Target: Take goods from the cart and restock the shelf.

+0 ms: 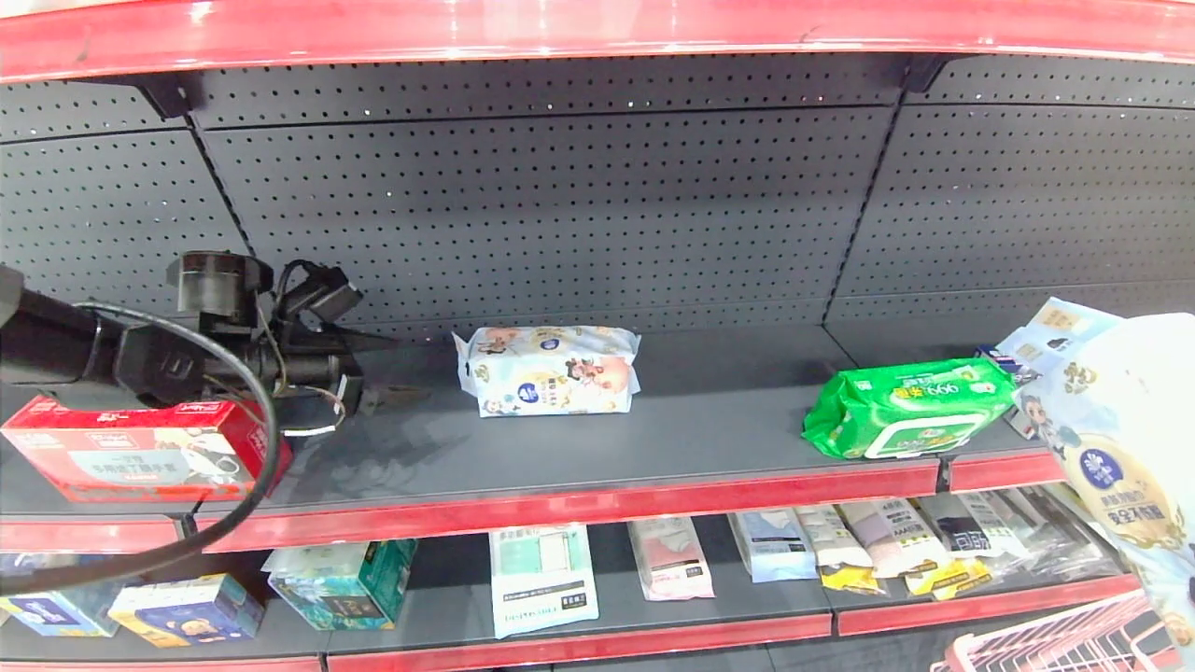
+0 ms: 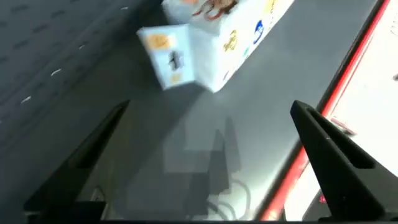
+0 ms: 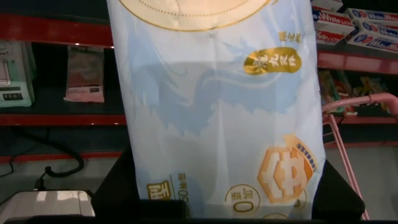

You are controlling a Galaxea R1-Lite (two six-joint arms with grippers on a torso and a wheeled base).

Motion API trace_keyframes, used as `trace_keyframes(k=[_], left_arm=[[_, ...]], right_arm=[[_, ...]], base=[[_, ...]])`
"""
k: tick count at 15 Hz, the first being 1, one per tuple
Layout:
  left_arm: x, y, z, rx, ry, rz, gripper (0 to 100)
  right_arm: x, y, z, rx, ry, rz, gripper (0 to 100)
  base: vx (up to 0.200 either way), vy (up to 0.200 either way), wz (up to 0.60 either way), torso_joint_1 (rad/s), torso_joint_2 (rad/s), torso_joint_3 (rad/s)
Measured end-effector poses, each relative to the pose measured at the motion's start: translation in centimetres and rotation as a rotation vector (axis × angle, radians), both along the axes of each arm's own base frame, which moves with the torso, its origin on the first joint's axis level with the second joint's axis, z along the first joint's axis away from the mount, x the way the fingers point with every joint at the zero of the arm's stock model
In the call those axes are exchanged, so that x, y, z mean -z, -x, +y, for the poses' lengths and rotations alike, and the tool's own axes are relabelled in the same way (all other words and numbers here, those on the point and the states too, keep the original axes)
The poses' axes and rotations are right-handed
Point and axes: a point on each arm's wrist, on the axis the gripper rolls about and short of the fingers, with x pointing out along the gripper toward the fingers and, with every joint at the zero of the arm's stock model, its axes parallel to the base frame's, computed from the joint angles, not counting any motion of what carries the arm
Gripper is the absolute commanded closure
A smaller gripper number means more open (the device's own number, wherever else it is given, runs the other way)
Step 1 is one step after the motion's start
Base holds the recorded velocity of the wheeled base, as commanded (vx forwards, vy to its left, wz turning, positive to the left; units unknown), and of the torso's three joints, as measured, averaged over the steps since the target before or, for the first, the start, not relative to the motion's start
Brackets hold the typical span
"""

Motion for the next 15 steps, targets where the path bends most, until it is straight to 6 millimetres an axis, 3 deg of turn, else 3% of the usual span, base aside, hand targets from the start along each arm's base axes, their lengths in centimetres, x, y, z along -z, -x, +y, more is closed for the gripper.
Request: trace_keyframes(k=[5, 15], left_arm=[[0.9, -2.7, -2.9, 0.082, 0.006, 0.001, 0], [1.2, -5.6, -5.2, 0.145, -0.009, -0.066, 0]], right_arm=[[0.2, 0.3, 0.0, 0.003, 0.003, 0.011, 100], [0.5, 1.0, 0.0, 0.002, 0.003, 0.012, 100]], base=[[0.0, 0.0, 0.0, 0.0, 0.0, 0.0], [0.0, 0.0, 0.0, 0.0, 0.0, 0.0]])
